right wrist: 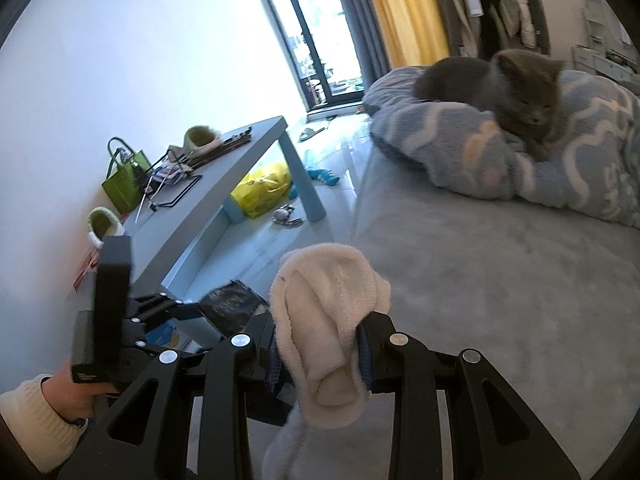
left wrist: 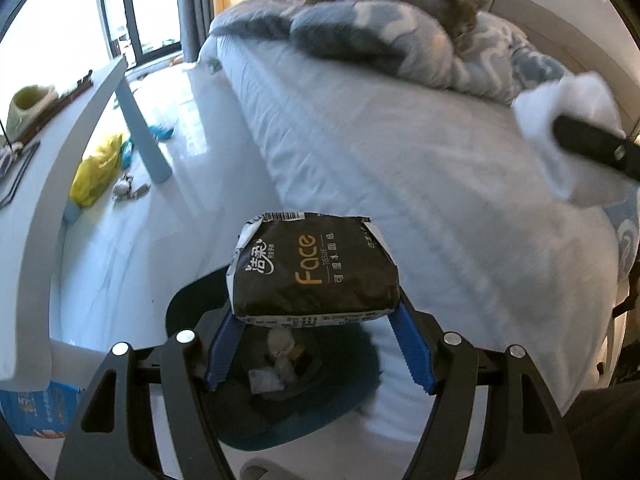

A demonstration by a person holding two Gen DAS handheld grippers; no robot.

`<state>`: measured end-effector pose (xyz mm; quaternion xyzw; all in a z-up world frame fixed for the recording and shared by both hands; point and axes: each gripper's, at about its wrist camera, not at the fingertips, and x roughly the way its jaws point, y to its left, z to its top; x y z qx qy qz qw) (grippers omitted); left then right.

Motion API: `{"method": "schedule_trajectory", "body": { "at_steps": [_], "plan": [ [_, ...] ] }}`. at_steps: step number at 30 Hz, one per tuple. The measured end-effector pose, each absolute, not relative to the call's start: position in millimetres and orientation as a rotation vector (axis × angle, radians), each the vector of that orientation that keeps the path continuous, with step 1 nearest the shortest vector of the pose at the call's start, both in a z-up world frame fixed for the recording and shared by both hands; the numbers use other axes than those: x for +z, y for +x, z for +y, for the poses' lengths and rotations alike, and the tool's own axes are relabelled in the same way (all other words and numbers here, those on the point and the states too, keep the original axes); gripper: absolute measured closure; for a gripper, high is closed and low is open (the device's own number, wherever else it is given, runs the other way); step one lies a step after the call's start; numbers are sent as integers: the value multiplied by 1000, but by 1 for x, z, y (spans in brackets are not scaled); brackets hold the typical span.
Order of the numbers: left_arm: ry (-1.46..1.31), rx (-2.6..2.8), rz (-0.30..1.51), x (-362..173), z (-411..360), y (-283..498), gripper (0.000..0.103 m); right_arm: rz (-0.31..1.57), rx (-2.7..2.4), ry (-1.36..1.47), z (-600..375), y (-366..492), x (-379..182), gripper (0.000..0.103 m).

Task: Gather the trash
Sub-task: 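Carry the tissue pack and white cloth over the green bin with both tools, then open the left tool to drop the tissue pack into the bin, then lower the right tool over the bin and open it to drop the cloth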

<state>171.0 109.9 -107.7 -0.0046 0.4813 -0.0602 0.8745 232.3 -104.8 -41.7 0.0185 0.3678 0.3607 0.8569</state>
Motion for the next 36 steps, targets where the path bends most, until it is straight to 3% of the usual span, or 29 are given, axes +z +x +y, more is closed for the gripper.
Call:
{"method": "schedule_trajectory", "body": {
  "at_steps": [16, 18, 20, 28, 36],
  "plan": [
    [-27, -142, 1218, -192, 160, 161, 30, 796, 848, -1, -33, 225, -42, 72],
    [-32, -148, 1238, -199, 166, 159, 25, 797, 857, -6, -25, 224, -42, 72],
    [-42, -154, 1251, -201, 170, 157, 19, 799, 865, -10, -18, 224, -42, 72],
    [-39, -147, 1201, -188, 190, 143, 17, 829, 882, -27, 10, 225, -52, 72],
    [-77, -129, 1087, -150, 213, 133, 33, 889, 870, -78, 38, 226, -77, 72]
  ]
}}
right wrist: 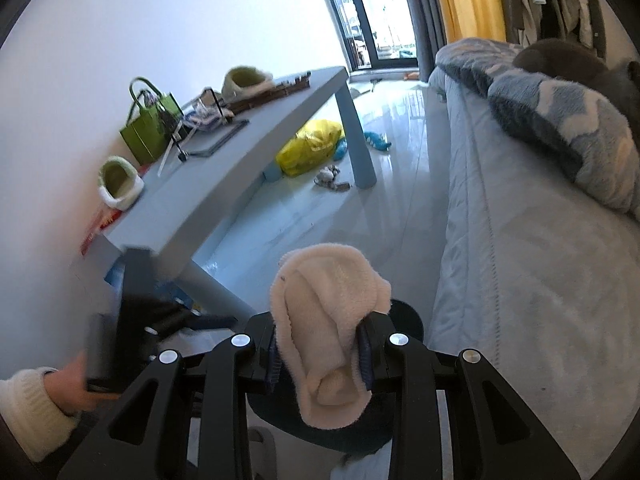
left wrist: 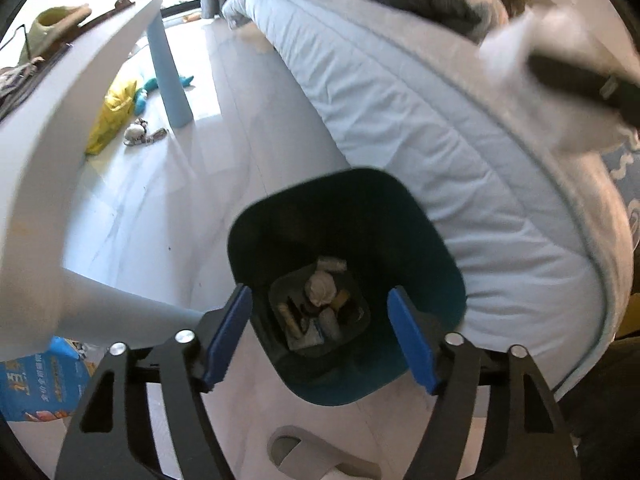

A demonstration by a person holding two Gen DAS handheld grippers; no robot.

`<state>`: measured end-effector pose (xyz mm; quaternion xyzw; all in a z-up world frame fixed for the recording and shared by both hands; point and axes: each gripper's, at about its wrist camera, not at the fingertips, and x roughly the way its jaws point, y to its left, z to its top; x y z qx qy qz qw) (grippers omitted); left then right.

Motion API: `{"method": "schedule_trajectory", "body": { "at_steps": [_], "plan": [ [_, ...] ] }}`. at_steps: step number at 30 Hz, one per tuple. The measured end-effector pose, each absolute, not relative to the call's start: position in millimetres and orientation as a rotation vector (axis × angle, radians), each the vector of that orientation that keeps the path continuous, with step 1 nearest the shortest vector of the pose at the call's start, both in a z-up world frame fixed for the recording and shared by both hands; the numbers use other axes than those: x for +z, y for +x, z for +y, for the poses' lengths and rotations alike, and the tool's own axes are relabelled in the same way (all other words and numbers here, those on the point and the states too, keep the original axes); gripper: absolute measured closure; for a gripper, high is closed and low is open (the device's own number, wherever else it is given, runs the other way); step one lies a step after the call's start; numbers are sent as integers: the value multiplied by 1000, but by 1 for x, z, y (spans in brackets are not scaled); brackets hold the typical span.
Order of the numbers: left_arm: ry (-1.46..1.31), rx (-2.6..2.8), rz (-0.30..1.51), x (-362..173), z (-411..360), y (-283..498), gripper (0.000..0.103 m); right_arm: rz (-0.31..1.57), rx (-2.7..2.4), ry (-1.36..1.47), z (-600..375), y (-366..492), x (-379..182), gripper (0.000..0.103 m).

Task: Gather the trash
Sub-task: 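Lower the right tool over the bin and open it to drop the cloth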

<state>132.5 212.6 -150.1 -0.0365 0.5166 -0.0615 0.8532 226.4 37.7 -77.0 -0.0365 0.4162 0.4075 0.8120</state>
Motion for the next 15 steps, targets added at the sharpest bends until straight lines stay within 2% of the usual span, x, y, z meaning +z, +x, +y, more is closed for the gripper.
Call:
{"method": "schedule_trajectory", "body": {
  "at_steps": [15],
  "plan": [
    [-167, -118, 935, -89, 244, 107, 54, 1064, 841, -238, 89, 223, -155, 72]
  ]
}}
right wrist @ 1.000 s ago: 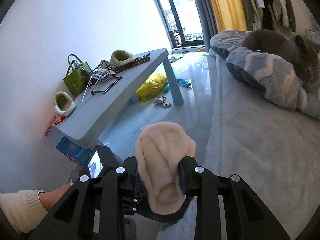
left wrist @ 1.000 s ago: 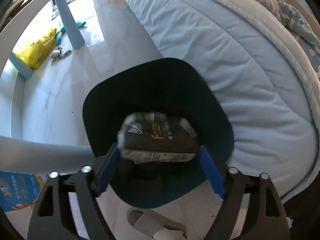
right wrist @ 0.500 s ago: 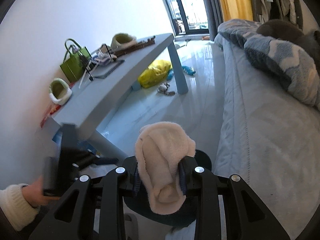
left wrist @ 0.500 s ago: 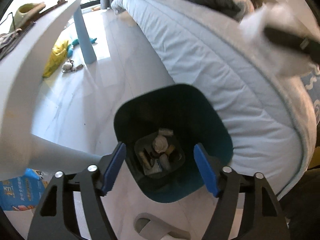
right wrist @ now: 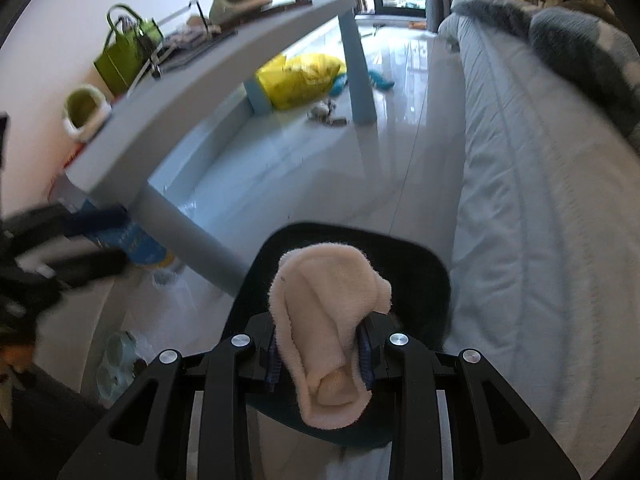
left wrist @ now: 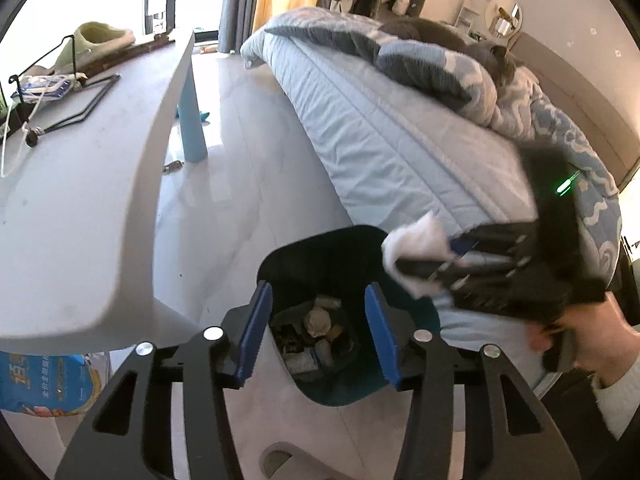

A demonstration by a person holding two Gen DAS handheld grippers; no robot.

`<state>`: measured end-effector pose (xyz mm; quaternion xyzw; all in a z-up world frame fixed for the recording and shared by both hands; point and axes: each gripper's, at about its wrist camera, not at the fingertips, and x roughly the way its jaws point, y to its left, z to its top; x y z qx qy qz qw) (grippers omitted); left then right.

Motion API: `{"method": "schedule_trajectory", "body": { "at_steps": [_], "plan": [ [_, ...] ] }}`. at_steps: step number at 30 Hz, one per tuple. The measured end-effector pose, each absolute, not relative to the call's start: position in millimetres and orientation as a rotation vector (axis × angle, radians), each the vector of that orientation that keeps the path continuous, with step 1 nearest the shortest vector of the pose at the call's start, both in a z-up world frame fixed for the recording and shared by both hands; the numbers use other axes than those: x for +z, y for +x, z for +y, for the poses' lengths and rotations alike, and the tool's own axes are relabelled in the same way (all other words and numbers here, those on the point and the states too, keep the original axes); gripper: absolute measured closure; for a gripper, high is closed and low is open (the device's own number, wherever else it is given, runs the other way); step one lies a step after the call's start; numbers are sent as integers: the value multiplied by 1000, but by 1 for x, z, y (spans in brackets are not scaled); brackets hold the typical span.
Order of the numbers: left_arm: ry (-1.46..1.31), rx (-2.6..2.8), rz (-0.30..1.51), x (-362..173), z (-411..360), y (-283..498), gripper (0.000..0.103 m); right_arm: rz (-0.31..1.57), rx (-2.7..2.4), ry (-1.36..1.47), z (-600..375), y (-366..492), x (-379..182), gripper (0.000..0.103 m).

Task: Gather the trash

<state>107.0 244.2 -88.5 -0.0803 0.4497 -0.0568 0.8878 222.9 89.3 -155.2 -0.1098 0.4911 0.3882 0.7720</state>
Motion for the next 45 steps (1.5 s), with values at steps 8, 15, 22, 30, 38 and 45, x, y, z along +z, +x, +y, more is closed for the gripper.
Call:
{"method": "schedule_trajectory", "body": {
  "at_steps": [8, 15, 22, 30, 38, 45],
  "plan": [
    [-178, -131, 873, -60, 246, 97, 63, 1147, 833, -309, 107, 213, -194, 72],
    [-193, -145, 827, -42, 242, 93, 63, 1235, 778, -419, 111, 204, -235, 56],
    [-212, -133, 818, -28, 238, 91, 63, 1261, 734, -457, 104, 199, -245, 50],
    [-116, -49, 777, -7, 217, 82, 51, 1201, 754, -429, 91, 187, -212, 49],
    [-87, -18, 737, 13, 189, 64, 21, 1031, 777, -328, 51, 171, -135, 41],
    [-98, 6, 659, 36, 164, 33, 7, 832, 729, -219, -11, 141, -65, 25]
  ]
}}
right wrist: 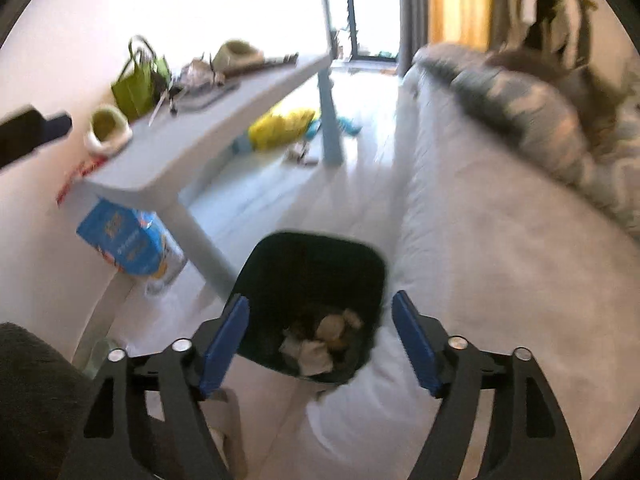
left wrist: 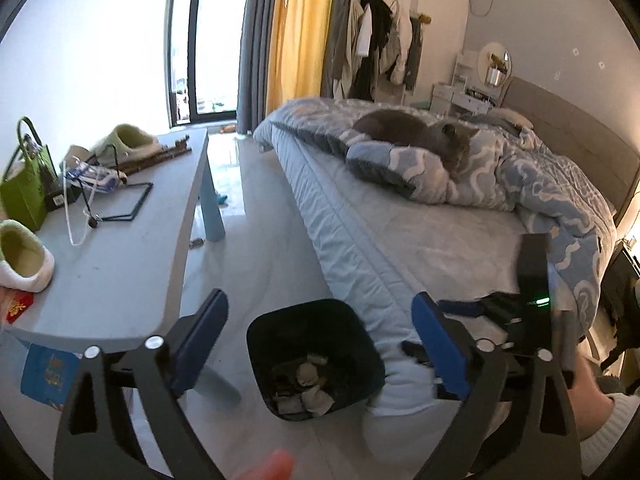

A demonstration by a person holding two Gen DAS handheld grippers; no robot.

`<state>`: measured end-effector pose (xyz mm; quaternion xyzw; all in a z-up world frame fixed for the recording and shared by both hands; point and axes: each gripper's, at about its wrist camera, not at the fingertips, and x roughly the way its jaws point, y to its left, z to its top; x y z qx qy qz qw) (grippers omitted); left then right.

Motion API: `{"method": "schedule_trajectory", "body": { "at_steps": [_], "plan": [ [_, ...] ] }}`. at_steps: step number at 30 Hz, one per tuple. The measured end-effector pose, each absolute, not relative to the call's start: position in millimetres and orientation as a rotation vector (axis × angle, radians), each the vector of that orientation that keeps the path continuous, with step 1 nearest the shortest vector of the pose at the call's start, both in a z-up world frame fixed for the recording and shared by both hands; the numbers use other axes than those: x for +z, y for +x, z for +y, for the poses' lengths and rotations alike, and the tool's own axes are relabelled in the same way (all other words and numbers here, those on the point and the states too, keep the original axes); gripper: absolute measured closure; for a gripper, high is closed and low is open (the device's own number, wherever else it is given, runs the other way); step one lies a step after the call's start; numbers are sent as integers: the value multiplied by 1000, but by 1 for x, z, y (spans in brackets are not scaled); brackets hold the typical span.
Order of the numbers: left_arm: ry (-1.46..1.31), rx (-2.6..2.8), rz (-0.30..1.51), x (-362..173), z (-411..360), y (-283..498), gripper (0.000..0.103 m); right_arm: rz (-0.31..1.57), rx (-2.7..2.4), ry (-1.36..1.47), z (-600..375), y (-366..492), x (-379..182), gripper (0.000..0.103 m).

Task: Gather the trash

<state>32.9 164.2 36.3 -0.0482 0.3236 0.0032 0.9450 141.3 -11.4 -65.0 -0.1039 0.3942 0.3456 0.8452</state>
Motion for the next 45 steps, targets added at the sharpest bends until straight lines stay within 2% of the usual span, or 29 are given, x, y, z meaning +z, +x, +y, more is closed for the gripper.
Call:
{"method": "schedule_trajectory", "body": {
  "at_steps": [9, 19, 28, 32, 45],
  "plan": [
    [-57, 66, 649, 36, 134, 1, 3, 641, 532, -146, -117, 99, 6, 3],
    [-26, 123, 590, 35, 115, -37, 3, 556, 358, -114, -216, 39, 28, 3],
    [10, 154, 609, 18, 94, -48, 3, 573, 251, -59, -281, 13, 18, 3],
    [8, 153, 612, 16, 90, -49, 3, 647, 267, -44, -292, 16, 0, 3],
    [4, 159, 649, 6, 84, -49, 3, 642, 345, -60, -288, 11, -2, 3]
  ]
}}
